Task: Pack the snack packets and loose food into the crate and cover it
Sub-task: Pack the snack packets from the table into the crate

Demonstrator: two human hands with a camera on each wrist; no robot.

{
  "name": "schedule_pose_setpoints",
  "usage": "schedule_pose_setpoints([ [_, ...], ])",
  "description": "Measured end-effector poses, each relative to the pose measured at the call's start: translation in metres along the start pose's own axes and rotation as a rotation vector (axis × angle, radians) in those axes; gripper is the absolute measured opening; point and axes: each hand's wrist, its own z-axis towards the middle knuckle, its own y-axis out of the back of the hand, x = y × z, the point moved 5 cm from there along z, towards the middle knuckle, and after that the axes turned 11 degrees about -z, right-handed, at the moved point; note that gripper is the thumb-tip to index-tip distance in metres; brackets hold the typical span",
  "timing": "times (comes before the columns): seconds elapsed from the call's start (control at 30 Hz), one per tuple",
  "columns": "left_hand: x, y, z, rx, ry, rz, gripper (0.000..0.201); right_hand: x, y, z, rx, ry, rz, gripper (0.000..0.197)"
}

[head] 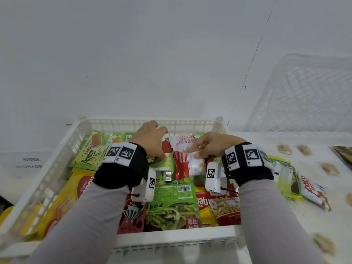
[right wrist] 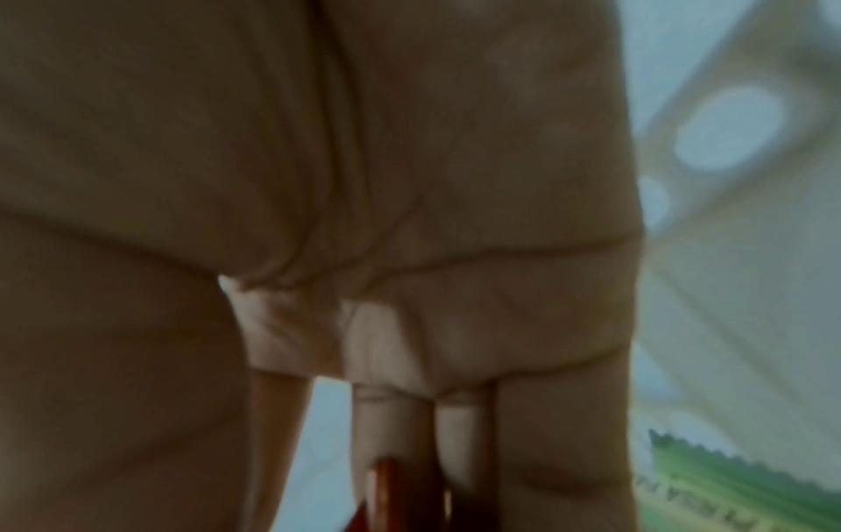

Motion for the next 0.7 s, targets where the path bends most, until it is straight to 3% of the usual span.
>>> schedule_pose_setpoints([
  [0.1, 0.007, -0.02, 0.002, 0.214, 0.031, 0.072, 0.099, 0.009, -0.008, 0.002, 0.044, -0.014, -0.057, 0.021],
  [0.23, 0.013, -0.031, 0.002, 0.317, 0.075, 0.237, 0.103, 0.022, -0.022, 0.01, -0.041, -0.051, -0.338, 0.023],
  [0.43, 0.014, -0.033, 0.0, 0.328, 0.107, 0.239, 0.094, 0.03, -0.018, 0.009, -0.269, -0.176, -0.709, 0.037],
  [0.57, 0.014, -0.029, -0.002, 0.295, 0.182, 0.143, 0.078, 0.037, -0.011, 0.006, -0.387, -0.086, -0.514, 0.021],
  [0.63, 0.017, -0.027, -0.002, 0.265, 0.217, 0.147, 0.076, 0.035, -0.009, 0.008, -0.433, -0.08, -0.588, 0.036],
  [0.7, 0.02, -0.026, -0.003, 0.249, 0.229, 0.214, 0.078, 0.028, -0.014, 0.013, -0.329, -0.111, -0.596, 0.049],
])
